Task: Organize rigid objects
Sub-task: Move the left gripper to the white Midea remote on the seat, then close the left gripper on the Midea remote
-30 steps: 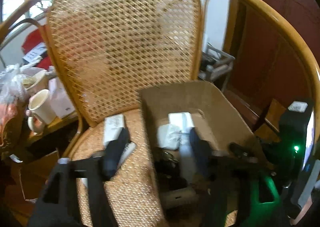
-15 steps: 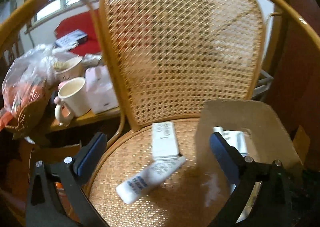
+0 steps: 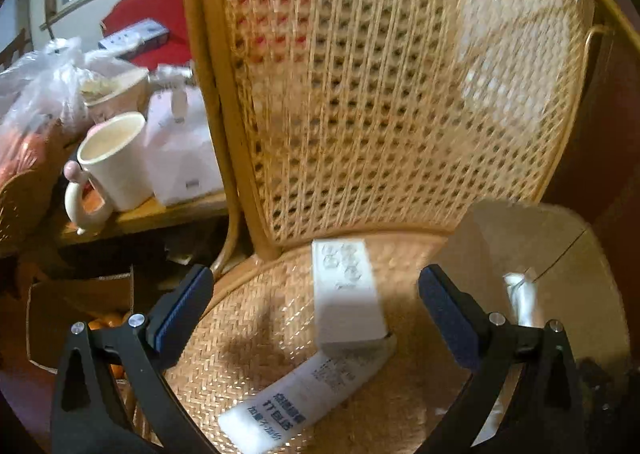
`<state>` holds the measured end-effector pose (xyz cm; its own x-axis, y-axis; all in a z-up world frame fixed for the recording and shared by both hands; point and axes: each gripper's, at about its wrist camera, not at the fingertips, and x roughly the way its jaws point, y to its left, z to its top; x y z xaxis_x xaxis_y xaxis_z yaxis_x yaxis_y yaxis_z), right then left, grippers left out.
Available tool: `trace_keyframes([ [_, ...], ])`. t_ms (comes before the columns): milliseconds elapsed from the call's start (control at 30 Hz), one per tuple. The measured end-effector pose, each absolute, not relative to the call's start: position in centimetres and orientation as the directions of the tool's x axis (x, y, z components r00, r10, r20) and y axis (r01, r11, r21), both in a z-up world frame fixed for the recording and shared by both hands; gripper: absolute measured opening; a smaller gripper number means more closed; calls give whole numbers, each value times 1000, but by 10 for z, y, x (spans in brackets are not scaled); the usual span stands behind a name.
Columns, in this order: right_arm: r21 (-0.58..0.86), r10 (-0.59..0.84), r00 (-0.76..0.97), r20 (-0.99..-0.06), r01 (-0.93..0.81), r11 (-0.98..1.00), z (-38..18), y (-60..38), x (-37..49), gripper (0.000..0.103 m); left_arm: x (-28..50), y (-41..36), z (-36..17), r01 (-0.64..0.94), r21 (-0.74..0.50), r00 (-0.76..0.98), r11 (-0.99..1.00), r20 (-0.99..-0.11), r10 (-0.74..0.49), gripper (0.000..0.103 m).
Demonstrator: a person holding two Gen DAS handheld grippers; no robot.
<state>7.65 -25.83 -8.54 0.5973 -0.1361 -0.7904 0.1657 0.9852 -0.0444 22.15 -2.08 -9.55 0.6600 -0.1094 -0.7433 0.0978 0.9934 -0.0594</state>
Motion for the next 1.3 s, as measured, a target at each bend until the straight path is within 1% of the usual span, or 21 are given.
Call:
trace_keyframes([
  [100, -45, -135, 597, -791, 163, 986, -85, -259, 77, 6, 234, -15, -113, 73, -54, 601, 996, -795, -87, 102],
  [233, -49, -131, 593, -795, 153, 987, -85, -257, 77, 6, 248, -5, -132, 29, -57, 554, 998, -830, -64, 102],
  [433, -45, -128, 585, -801, 155, 987, -85, -257, 78, 6, 263, -5, -152, 54, -90, 504, 995, -858, -104, 102],
  [567, -44, -126, 584, -802, 152, 987, -85, -257, 79, 6, 265, -1, -158, 32, -152, 487, 988, -860, -149, 102],
  [600, -45, -126, 584, -802, 151, 987, -85, -257, 78, 6, 265, 0, -160, 34, -186, 477, 982, -860, -180, 102],
  [667, -51, -128, 585, -801, 146, 988, -85, -257, 78, 6, 266, -1, -163, 37, -213, 467, 976, -860, -205, 102],
  [833, -53, -127, 584, -802, 142, 988, -85, -257, 78, 6, 262, -15, -168, 67, -159, 462, 985, -870, -171, 102],
  [900, -53, -128, 584, -802, 143, 988, -85, -257, 78, 6, 260, -22, -175, 59, -91, 442, 994, -890, -108, 102],
  [1033, -55, -130, 581, -804, 144, 988, -85, -257, 79, 6, 255, -27, -177, 57, -79, 465, 995, -880, -97, 101],
  [1100, -56, -129, 580, -804, 143, 988, -86, -257, 79, 6, 253, -27, -175, 64, -77, 479, 995, -872, -98, 97],
  [1133, -57, -130, 580, -804, 142, 988, -86, -257, 79, 6, 250, -30, -172, 85, -86, 488, 993, -865, -117, 89],
  [1167, -58, -130, 580, -804, 142, 988, -86, -257, 79, 6, 248, -34, -170, 109, -82, 499, 991, -857, -126, 78],
  [1200, -57, -130, 580, -805, 141, 988, -86, -257, 79, 6, 249, -40, -169, 142, -83, 503, 986, -852, -144, 70],
  [1233, -57, -129, 580, -805, 141, 988, -86, -257, 79, 6, 245, -46, -166, 185, -92, 501, 978, -848, -174, 50],
  [1267, -57, -129, 580, -804, 140, 988, -86, -256, 79, 6, 244, -51, -163, 202, -94, 496, 975, -849, -184, 47],
  [1300, -58, -130, 581, -803, 142, 988, -86, -256, 79, 6, 242, -55, -161, 213, -86, 486, 973, -855, -182, 46],
])
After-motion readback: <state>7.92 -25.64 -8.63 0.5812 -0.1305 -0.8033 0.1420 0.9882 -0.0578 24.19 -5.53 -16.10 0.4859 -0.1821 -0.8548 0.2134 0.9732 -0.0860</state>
